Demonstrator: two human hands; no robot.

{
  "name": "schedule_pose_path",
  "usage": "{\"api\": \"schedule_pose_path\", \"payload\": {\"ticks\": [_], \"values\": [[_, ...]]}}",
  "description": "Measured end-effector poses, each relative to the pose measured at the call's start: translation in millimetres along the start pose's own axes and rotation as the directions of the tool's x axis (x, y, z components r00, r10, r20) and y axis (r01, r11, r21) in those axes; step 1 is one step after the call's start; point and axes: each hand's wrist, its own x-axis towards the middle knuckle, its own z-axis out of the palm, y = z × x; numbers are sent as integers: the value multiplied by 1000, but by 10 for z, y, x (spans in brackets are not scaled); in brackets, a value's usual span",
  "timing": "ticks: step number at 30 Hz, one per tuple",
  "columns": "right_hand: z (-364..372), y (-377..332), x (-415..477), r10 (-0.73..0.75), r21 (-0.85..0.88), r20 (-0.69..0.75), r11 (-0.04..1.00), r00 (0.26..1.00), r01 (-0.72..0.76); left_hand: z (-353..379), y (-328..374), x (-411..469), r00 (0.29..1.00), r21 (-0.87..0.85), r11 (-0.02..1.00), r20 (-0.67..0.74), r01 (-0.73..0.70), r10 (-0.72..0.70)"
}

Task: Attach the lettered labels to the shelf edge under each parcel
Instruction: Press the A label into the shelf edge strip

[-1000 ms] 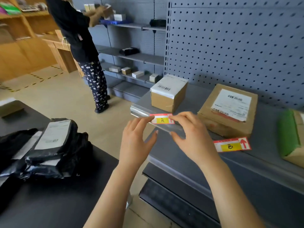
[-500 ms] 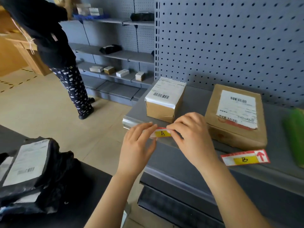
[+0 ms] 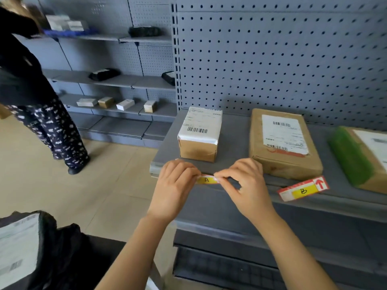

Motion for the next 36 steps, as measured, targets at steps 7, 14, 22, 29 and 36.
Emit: {"api": "schedule_pose_path", "payload": {"ticks": [7,14,22,29,36], "values": [[36,-130,64,12,-74,40,997,999,-9,-162,-83,125,1000,5,1000,-21,-13,13],[93,-162,-2,-68,-235,43,969,997,76,-91,-128,-168,1000,72,997,18,-8,7],[133,-168,-64,-169,-379,50,909,984,176,-50,-204,-315,995,118,989,43,-91,86],[181,-208,-87,-232,-432,106,865,967,255,36,-189,-434,997,154,985,22,-73,71],[164,-256,-163,-171,-555,31,817,985,159,75,-144,-424,999,196,980,28,-38,33]]}}
